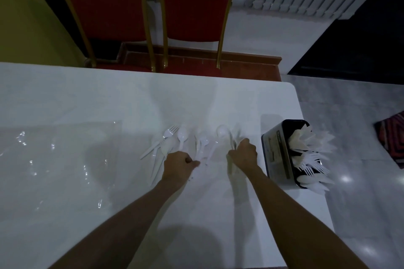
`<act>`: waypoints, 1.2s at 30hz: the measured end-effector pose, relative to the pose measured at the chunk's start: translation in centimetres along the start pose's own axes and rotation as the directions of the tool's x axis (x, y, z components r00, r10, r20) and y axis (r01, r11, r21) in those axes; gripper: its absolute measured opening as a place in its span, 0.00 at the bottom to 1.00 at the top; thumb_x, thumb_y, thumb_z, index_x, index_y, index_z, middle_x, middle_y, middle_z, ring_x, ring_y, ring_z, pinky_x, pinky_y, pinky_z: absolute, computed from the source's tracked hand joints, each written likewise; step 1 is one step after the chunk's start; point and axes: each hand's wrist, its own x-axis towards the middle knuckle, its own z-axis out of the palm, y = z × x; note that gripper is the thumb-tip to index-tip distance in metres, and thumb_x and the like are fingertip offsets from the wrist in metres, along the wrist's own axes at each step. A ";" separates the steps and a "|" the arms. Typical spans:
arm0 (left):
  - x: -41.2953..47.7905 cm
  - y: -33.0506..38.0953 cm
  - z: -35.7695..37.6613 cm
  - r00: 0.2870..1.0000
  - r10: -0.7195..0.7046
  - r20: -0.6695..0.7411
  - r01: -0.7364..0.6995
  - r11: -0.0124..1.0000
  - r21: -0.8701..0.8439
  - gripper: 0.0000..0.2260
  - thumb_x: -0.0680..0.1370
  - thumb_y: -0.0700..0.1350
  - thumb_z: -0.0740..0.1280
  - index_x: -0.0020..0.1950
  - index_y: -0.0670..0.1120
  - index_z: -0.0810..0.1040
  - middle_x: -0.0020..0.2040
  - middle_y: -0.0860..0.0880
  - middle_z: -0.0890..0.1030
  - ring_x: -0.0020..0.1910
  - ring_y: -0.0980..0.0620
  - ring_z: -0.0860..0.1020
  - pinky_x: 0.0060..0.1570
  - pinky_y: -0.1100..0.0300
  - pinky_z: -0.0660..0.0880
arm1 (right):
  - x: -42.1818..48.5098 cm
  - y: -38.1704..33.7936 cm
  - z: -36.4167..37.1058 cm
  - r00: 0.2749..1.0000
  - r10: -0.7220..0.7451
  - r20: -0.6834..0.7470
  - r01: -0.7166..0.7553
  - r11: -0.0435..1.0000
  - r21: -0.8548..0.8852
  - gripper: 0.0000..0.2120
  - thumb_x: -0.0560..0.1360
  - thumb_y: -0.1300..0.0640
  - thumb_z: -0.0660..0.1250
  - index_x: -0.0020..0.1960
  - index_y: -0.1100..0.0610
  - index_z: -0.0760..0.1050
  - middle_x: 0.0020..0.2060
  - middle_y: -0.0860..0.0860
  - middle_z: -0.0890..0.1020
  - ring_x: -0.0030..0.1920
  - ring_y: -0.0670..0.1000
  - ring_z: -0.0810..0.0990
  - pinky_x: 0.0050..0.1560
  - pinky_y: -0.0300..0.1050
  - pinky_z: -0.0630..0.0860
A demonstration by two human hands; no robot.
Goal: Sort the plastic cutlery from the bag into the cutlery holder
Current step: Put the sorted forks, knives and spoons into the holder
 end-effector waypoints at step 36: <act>2.6 -6.7 -7.3 0.972 -0.015 -0.234 0.020 1.000 0.016 0.05 0.71 0.42 0.71 0.41 0.43 0.76 0.40 0.44 0.79 0.40 0.45 0.77 0.39 0.59 0.70 | -3.9 -2.9 2.1 0.989 -0.140 -0.047 0.147 0.964 0.221 0.09 0.74 0.60 0.68 0.47 0.66 0.78 0.40 0.59 0.84 0.39 0.57 0.85 0.40 0.41 0.79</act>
